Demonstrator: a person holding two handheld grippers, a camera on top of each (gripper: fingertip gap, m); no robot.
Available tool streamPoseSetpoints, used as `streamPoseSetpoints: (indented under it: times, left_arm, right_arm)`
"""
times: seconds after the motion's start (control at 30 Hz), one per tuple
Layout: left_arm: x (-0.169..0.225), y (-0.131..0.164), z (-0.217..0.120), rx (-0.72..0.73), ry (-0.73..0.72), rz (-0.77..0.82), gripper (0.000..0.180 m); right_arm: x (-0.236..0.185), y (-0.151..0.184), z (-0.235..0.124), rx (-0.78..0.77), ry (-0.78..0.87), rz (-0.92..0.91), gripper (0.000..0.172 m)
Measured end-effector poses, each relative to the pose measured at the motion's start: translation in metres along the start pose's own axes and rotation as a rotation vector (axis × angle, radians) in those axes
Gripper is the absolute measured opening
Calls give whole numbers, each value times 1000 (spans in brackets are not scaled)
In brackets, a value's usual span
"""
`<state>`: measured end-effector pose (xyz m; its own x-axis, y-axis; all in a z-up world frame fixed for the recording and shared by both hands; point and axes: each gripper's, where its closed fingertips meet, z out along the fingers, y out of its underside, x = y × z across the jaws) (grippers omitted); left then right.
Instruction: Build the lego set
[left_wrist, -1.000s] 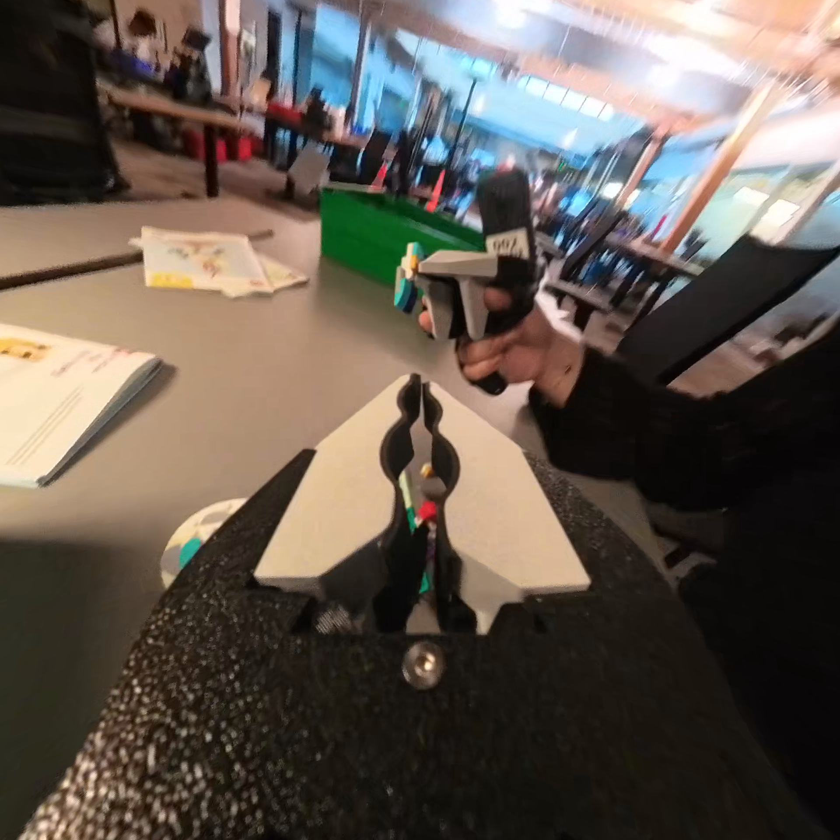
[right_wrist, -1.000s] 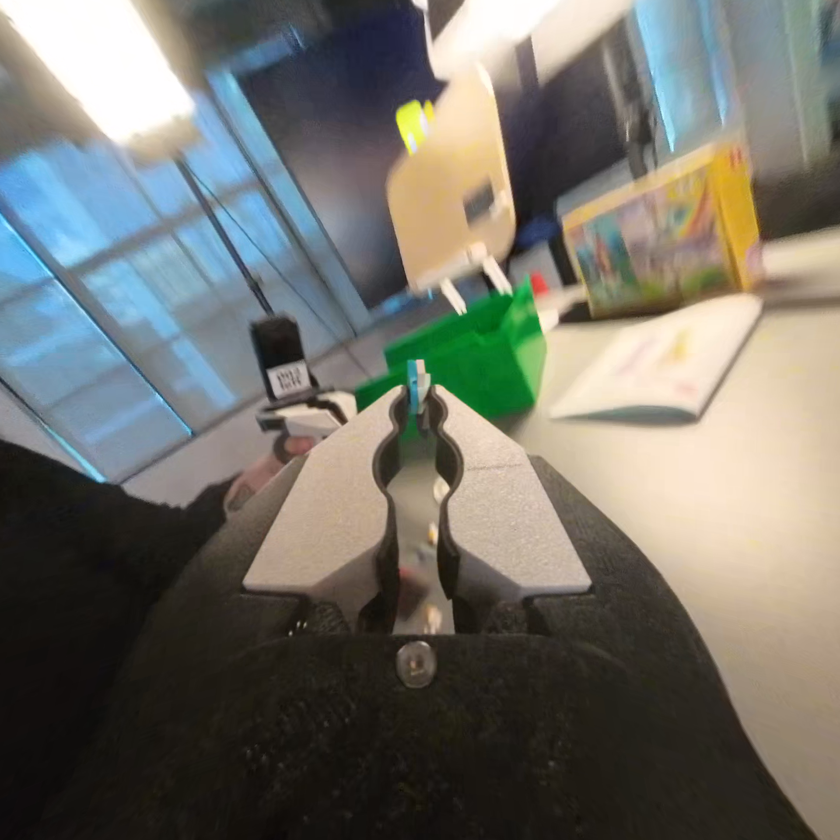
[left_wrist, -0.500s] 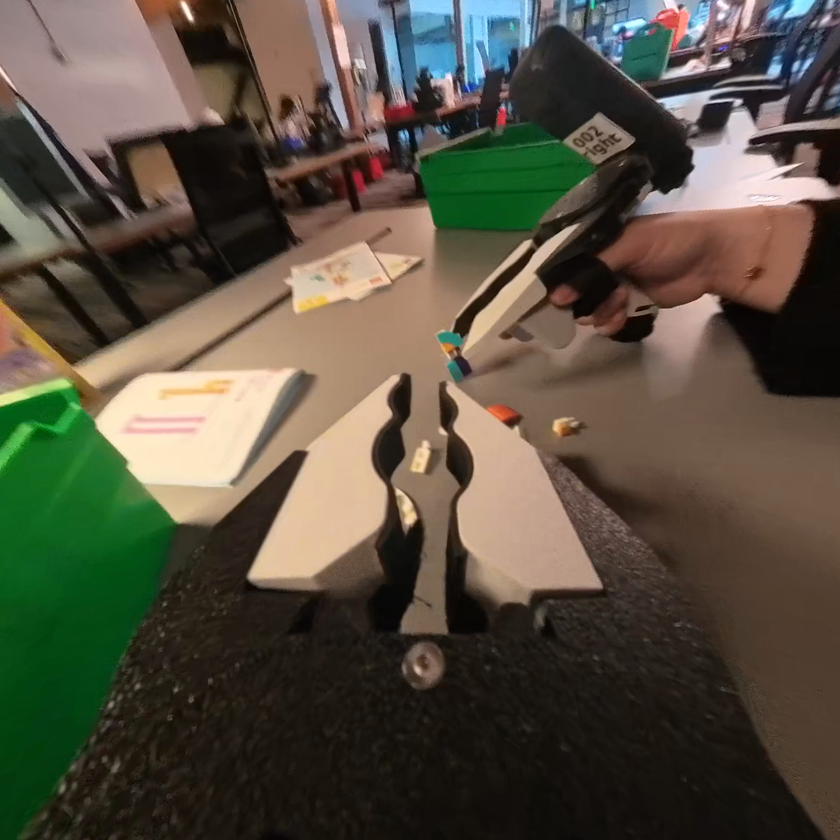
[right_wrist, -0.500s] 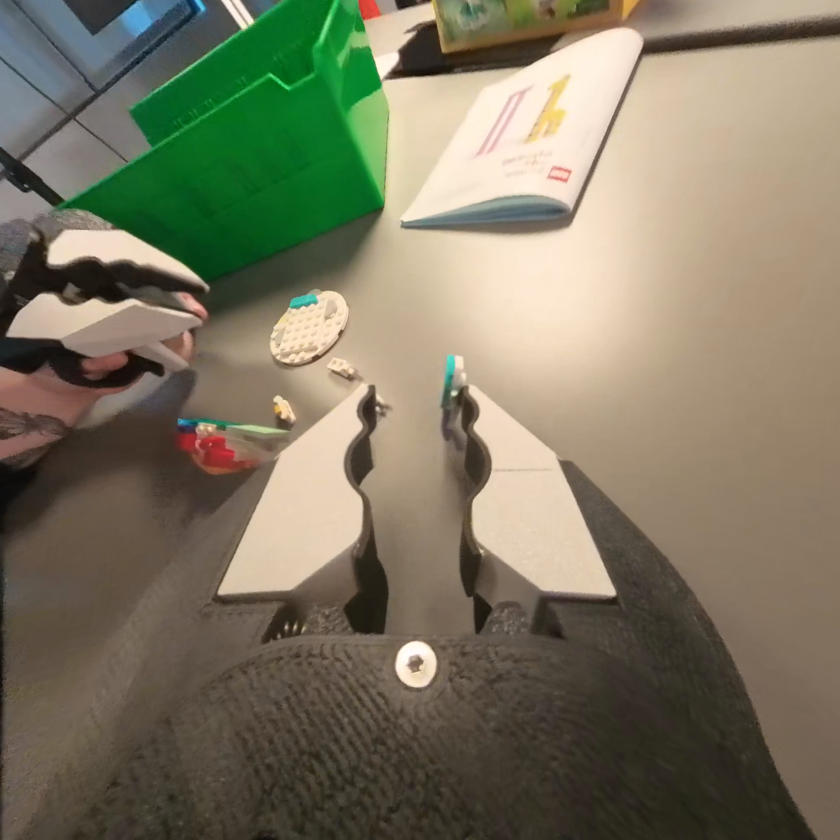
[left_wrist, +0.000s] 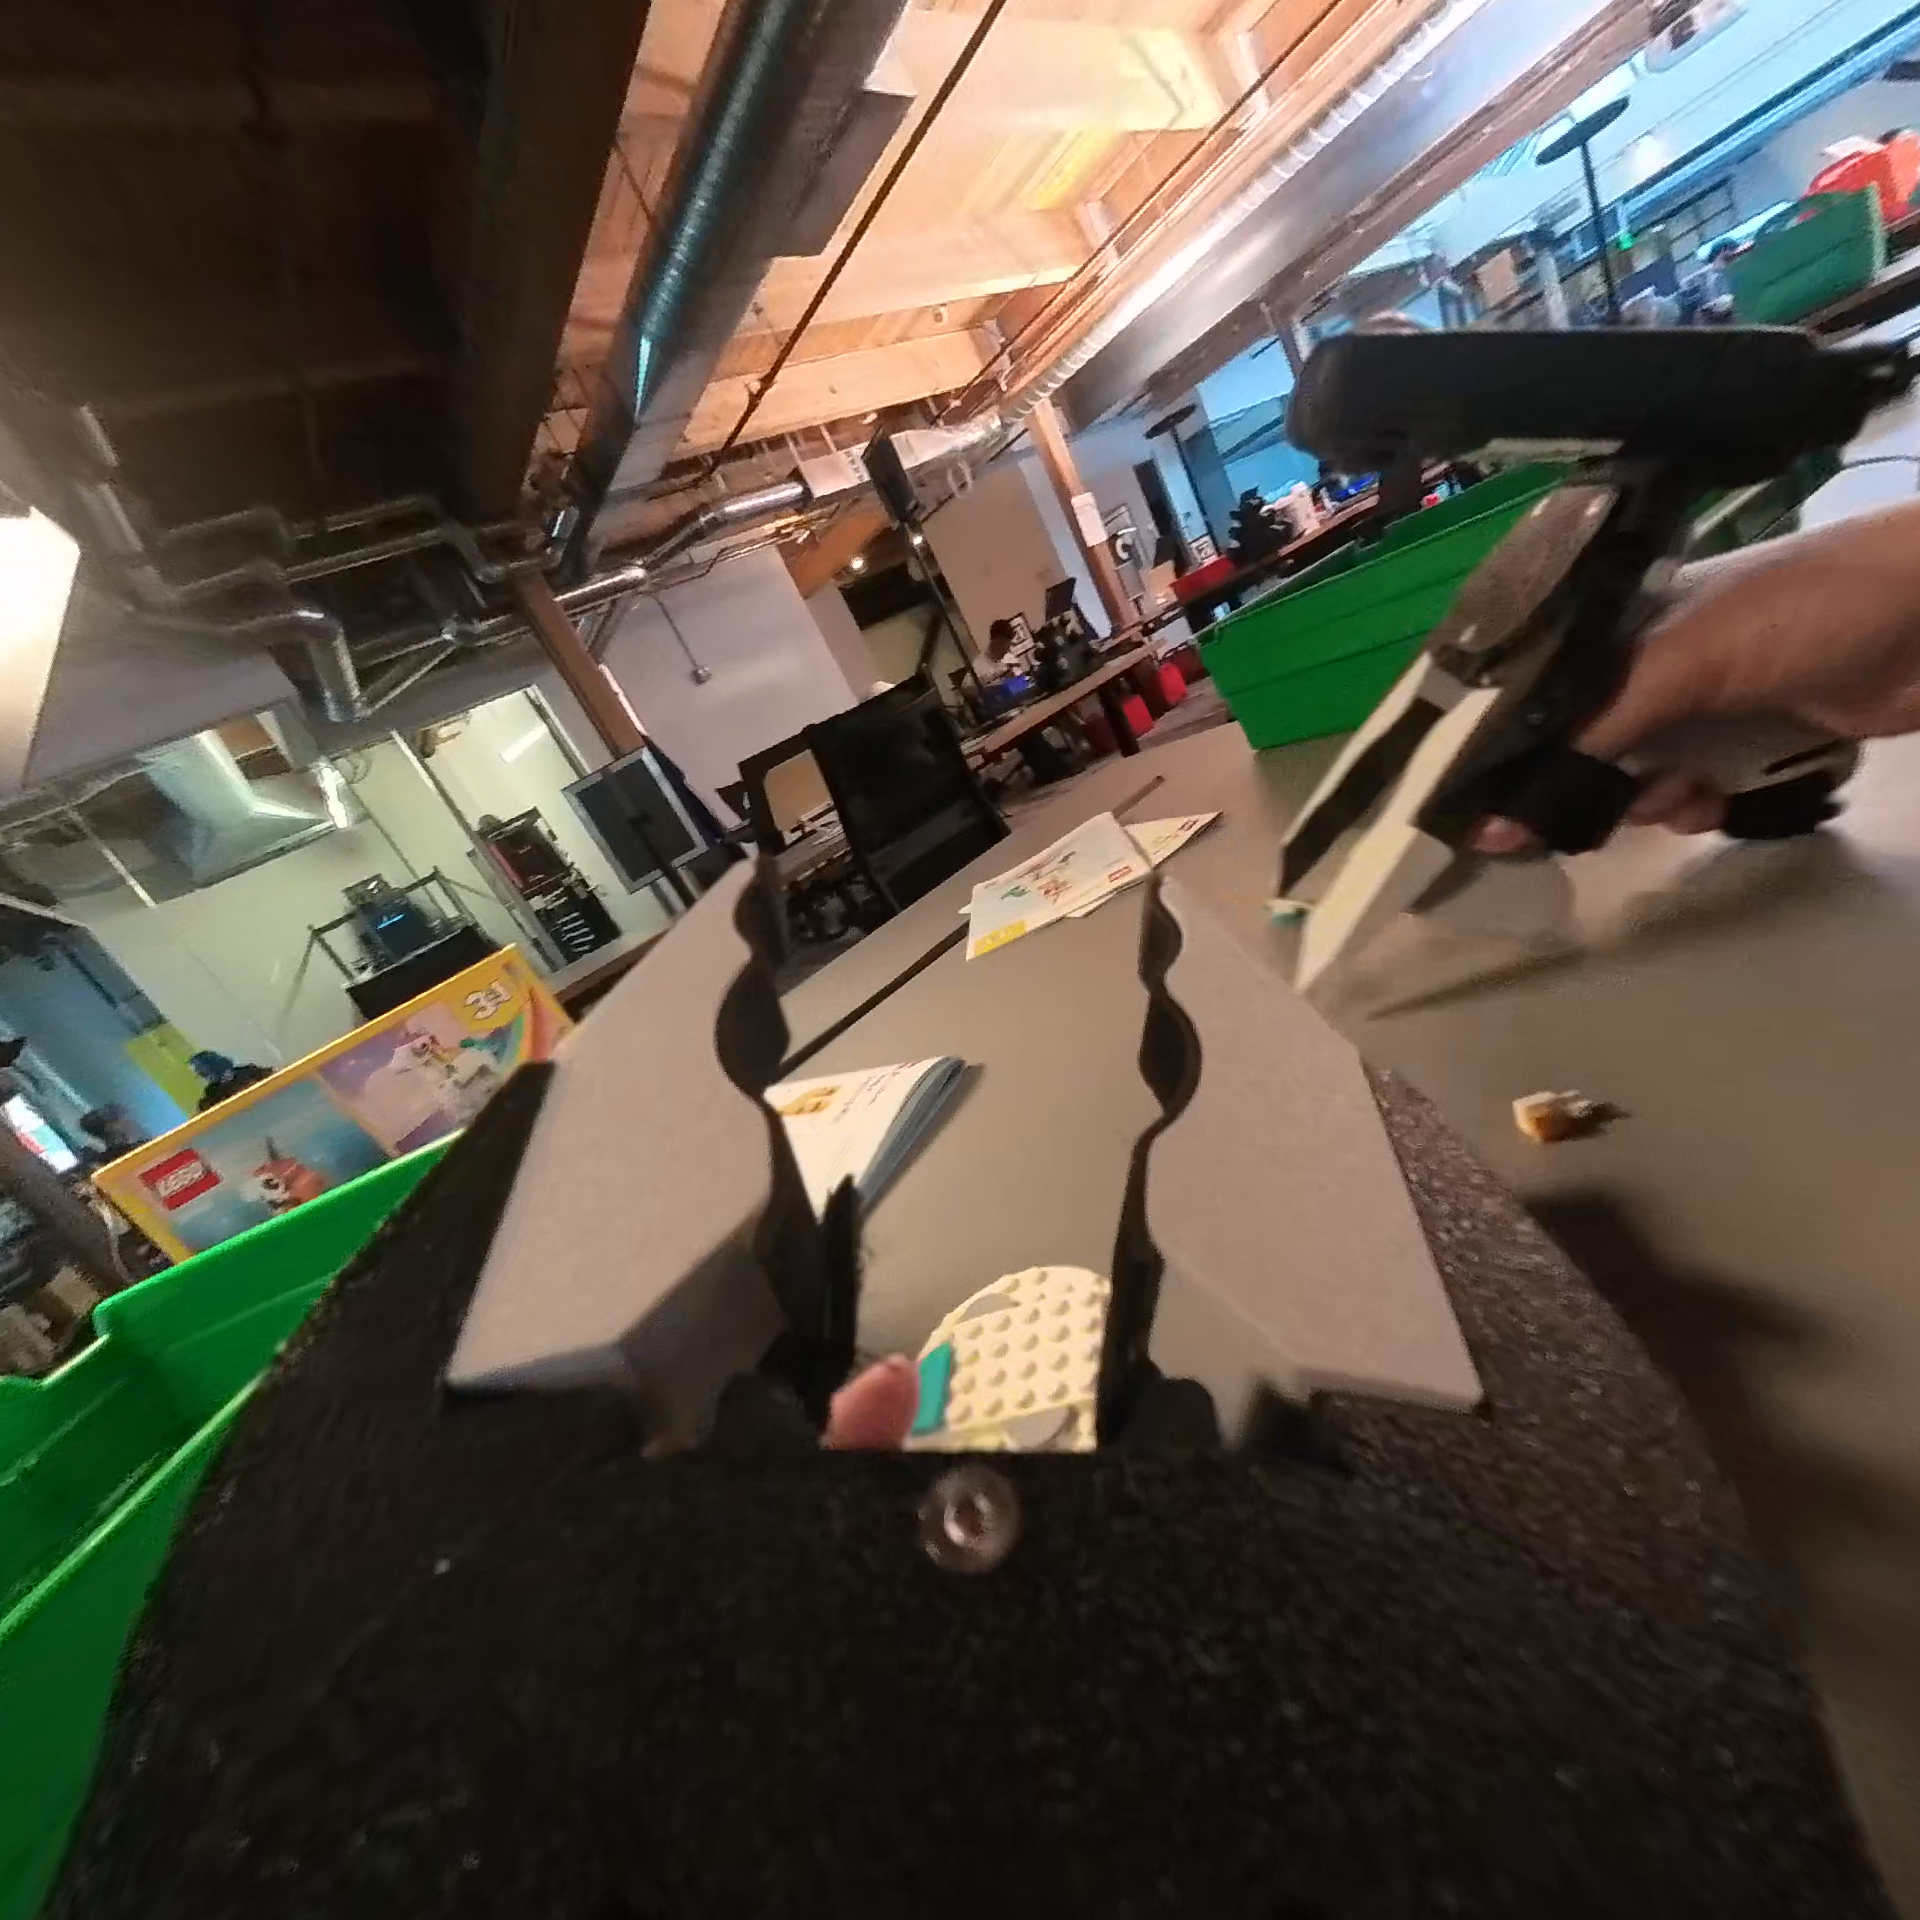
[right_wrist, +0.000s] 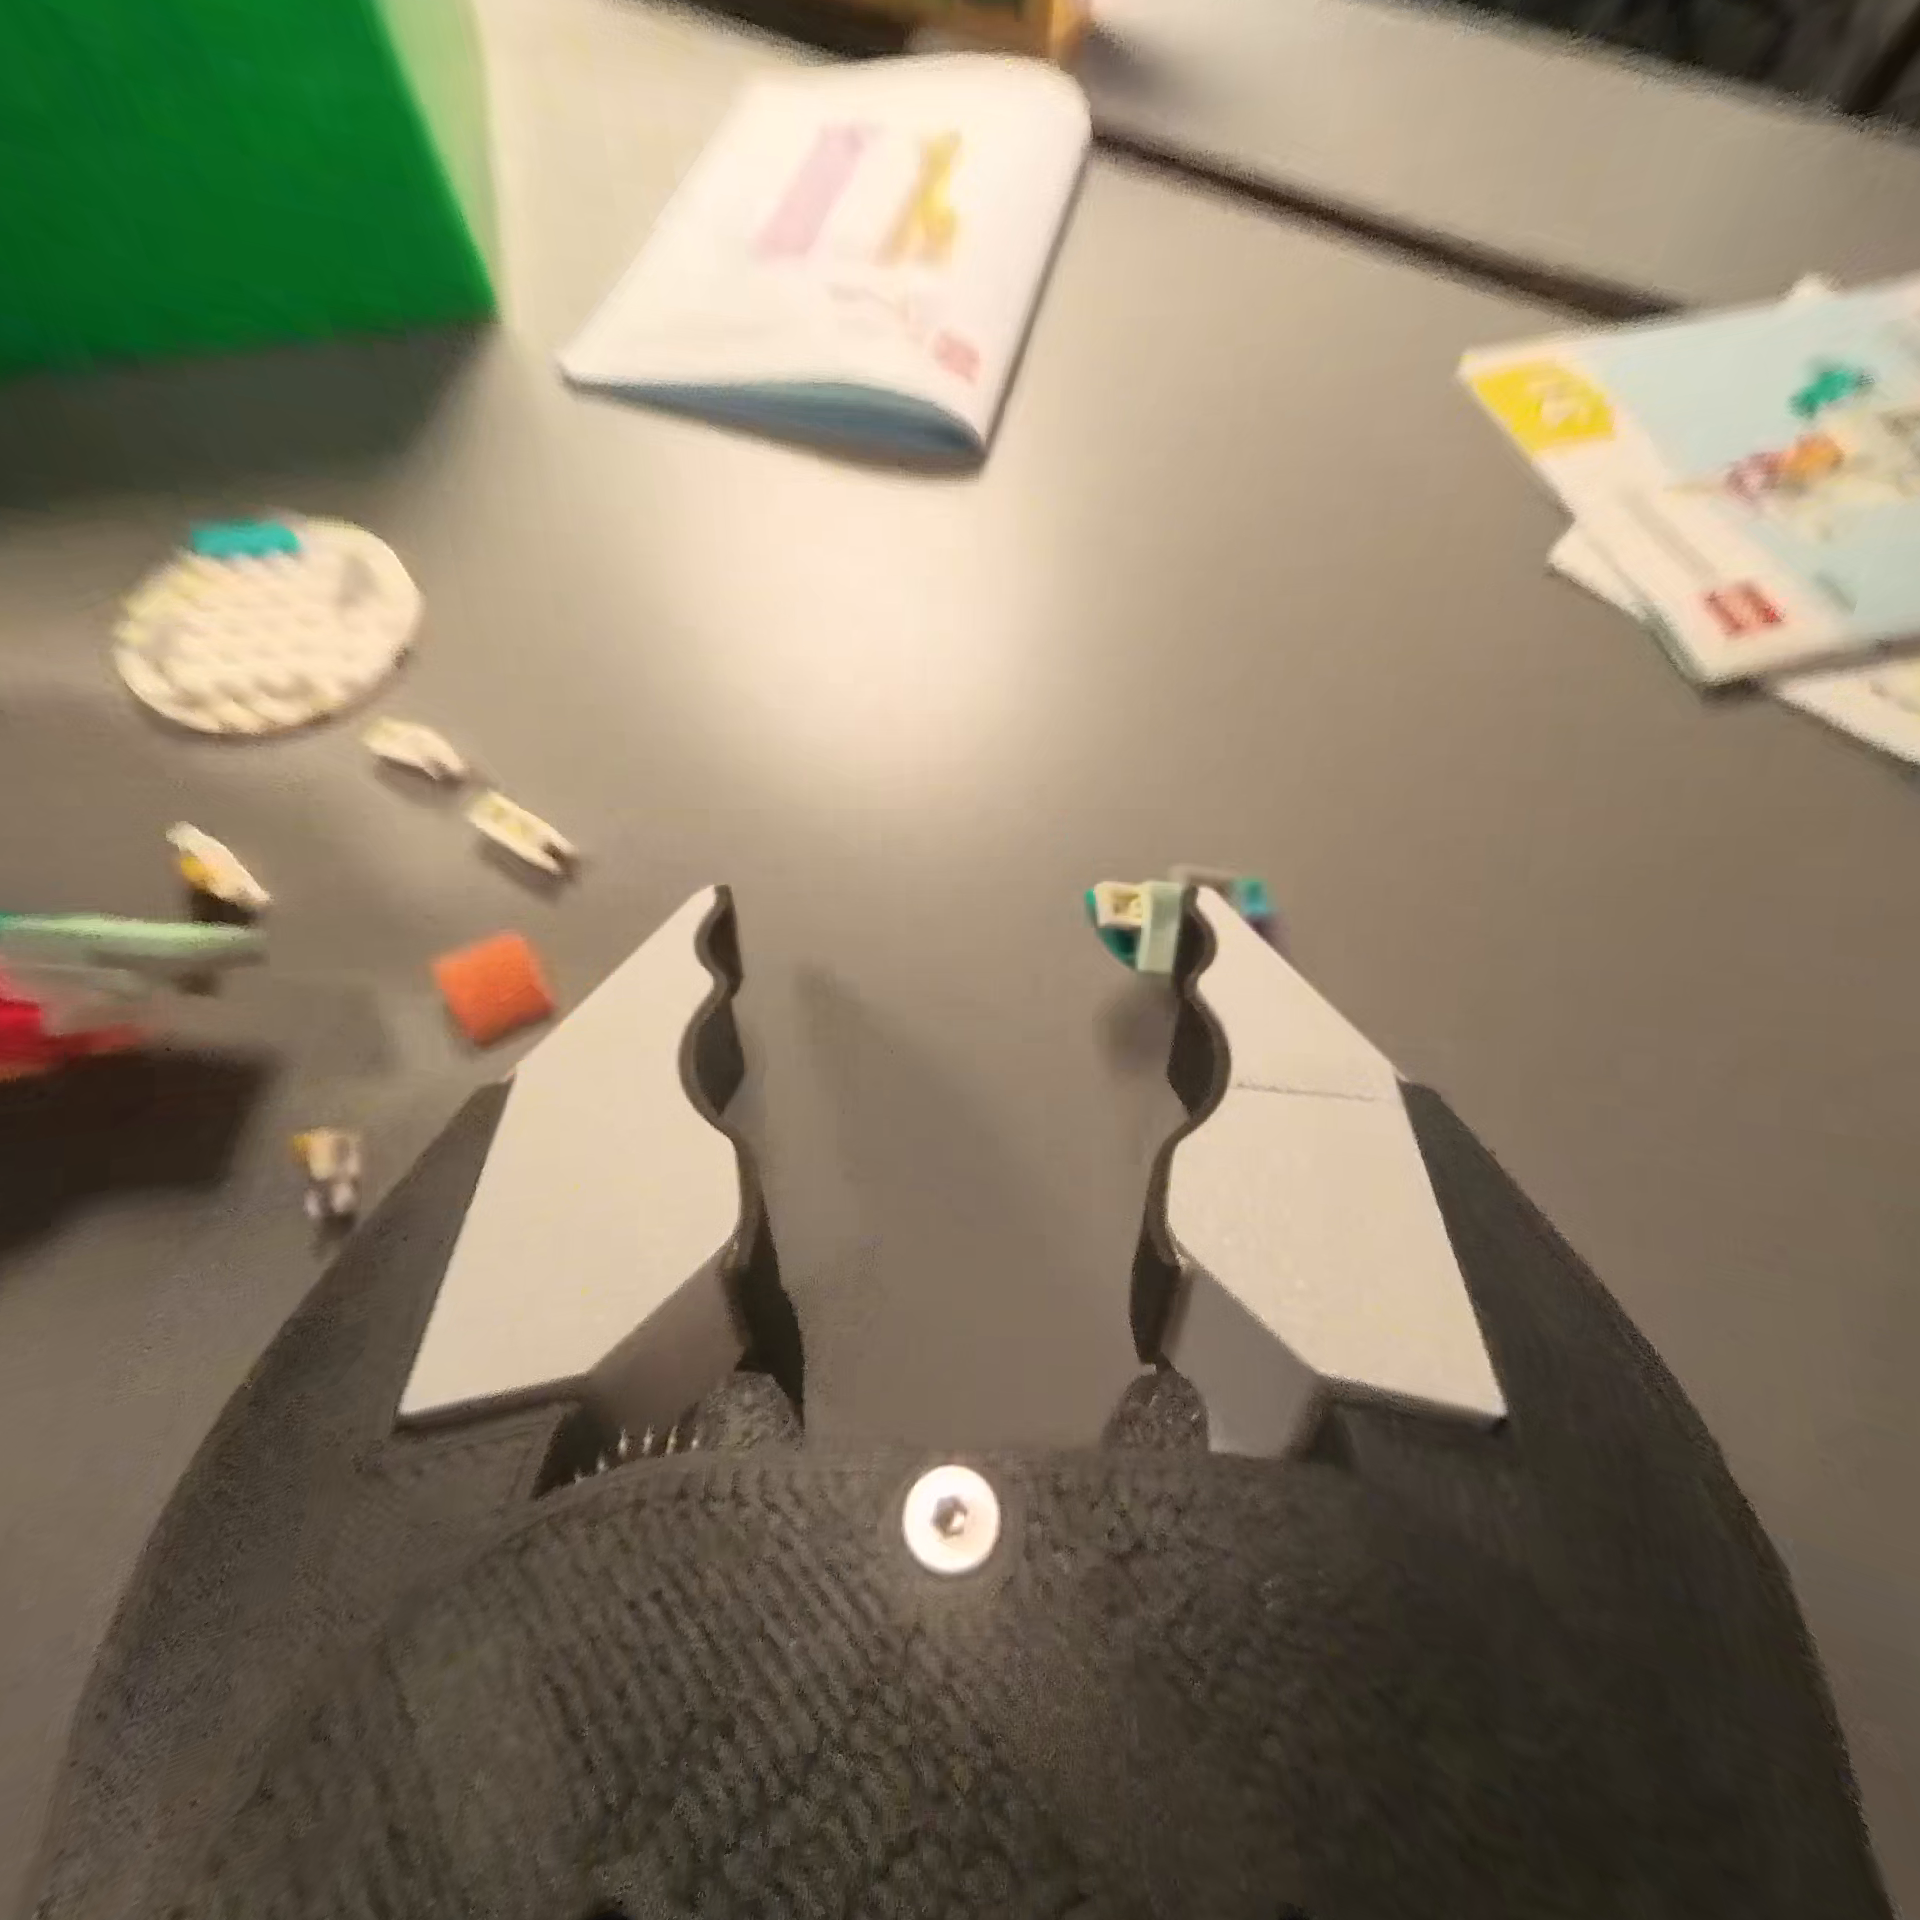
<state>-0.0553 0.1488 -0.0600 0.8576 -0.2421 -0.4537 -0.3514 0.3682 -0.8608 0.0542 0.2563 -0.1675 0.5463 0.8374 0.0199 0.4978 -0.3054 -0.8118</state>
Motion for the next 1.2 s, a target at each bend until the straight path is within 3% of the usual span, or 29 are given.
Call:
streamPoseSetpoints:
  times: [0.03,0.17,0.4,0.6,0.7,0.77,0.87,1.03,1.13,1.2]
  left_arm:
    - [-3,3,-1,-11,-14,-1,68]
    - [-15,4,-4,-14,-70,-32,77]
    - [-32,-15,-12,21,-165,-121,107]
    - [-22,-29,-11,-13,-155,-282,139]
    - [-15,-44,-16,2,-156,-266,143]
    - [-12,-52,-20,10,-165,-269,145]
    - [-11,-52,-24,-23,-180,-324,140]
    - [-13,-62,-31,8,-186,-407,141]
    - [-15,-65,-34,11,-196,-408,141]
    - [-16,-66,-34,15,-198,-423,143]
  right_arm:
    - [1,8,0,-47,5,3,89]
    - [-7,6,-10,-27,-12,9,93]
    - [-15,-33,-66,263,173,-158,96]
    - [-65,-18,-68,232,-138,17,94]
    - [-103,7,-64,61,-362,72,84]
    - [-127,21,-65,-47,-512,110,92]
    - [-126,25,-60,-77,-473,66,105]
    - [-115,38,-60,-132,-326,-198,118]
    - [-126,40,-66,-131,-380,-221,122]
    - [-150,23,-80,-18,-548,-116,122]
